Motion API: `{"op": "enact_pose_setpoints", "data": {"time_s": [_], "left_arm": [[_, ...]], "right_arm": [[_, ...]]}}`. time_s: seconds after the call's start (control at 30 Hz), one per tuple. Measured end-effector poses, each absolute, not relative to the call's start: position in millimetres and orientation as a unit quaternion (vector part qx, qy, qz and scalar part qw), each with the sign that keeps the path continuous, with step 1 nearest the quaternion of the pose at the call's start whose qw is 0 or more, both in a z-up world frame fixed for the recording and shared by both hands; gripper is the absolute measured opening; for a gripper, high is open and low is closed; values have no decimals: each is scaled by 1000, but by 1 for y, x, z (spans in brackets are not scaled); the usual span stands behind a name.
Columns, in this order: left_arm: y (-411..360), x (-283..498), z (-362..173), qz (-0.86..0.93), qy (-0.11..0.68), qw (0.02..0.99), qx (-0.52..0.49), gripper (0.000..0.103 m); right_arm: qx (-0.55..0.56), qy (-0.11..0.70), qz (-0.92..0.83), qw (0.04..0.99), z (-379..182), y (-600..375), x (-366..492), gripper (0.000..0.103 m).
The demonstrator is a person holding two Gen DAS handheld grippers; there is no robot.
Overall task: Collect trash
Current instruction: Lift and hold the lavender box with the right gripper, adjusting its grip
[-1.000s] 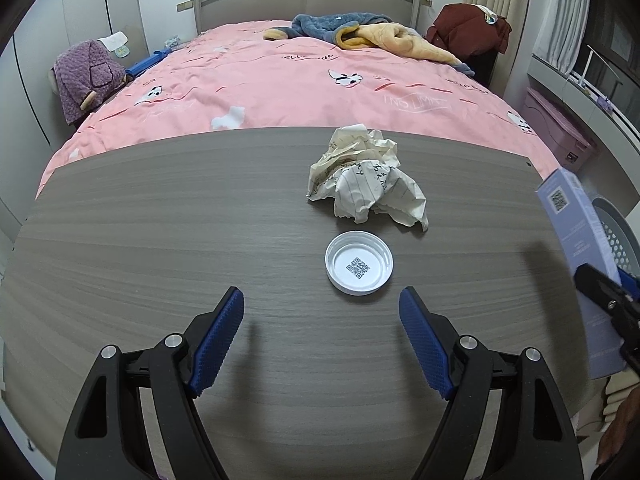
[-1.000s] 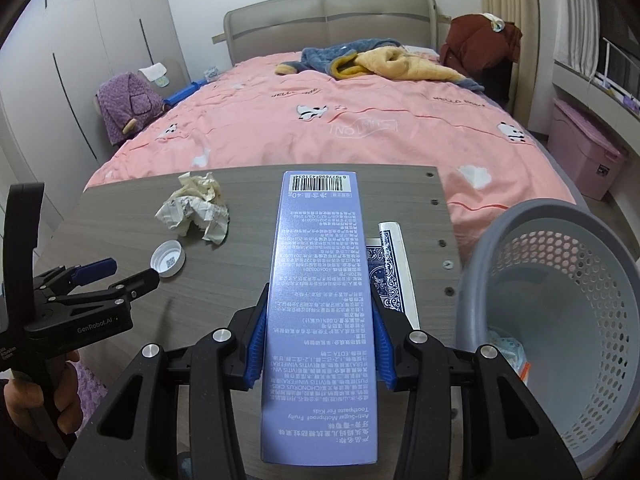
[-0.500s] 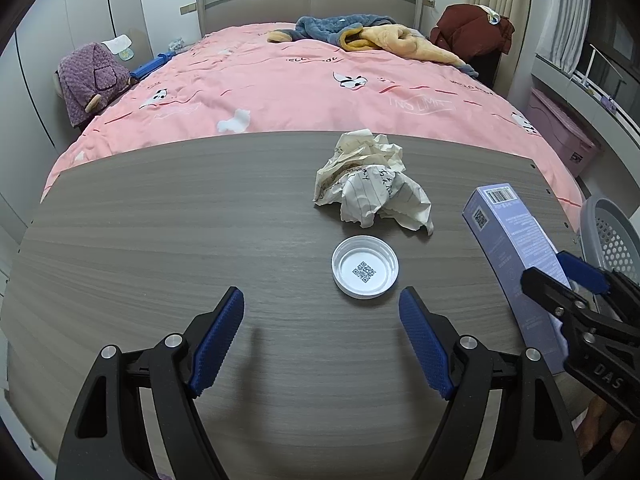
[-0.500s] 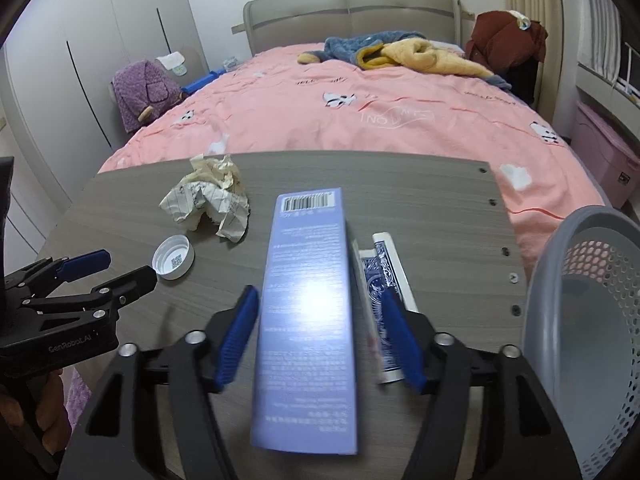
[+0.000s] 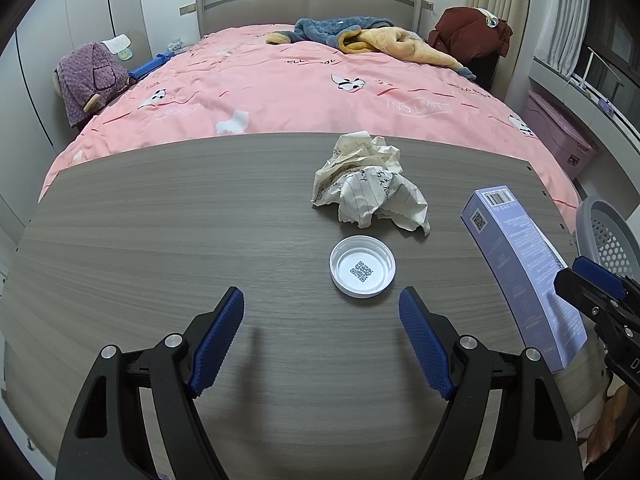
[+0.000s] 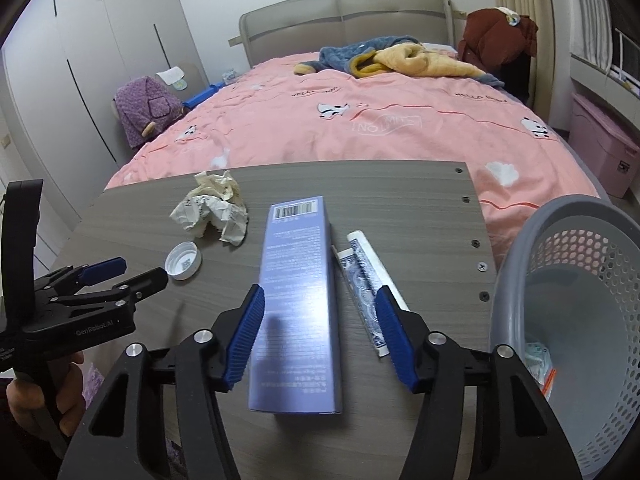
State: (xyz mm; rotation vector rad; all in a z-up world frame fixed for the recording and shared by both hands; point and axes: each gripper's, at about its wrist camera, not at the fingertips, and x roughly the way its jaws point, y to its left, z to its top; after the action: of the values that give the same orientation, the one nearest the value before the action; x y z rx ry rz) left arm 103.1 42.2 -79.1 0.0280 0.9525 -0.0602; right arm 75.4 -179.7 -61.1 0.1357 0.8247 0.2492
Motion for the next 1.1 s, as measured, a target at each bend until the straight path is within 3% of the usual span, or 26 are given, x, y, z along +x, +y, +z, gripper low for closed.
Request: {"op": "enact_pose_setpoints", "data": {"time_s": [0.27,0.8,0.83,0.9,0.93,1.1], "left_arm": [[44,103,-78,-27,457,889,12,76],[49,104,-80,-24,460,888,6,76],[50,104,-80,-23,459,888,6,76],[52,104,-79,-20,458,889,5,76],[53,104,-79,-19,457,889,3,76],[57,107,-82,-14,460,888,0,76]], "right_arm": [[49,414,140,898,-66,-162,80,43],[23,423,161,891,-65,-133,91,45],[21,425,161,891,-64,-131,91,46],[19,424,161,891,-63,-129,91,60],[18,423,161,892,-63,-128,91,62],[12,430,158,889,-68,-121,98,60]]}}
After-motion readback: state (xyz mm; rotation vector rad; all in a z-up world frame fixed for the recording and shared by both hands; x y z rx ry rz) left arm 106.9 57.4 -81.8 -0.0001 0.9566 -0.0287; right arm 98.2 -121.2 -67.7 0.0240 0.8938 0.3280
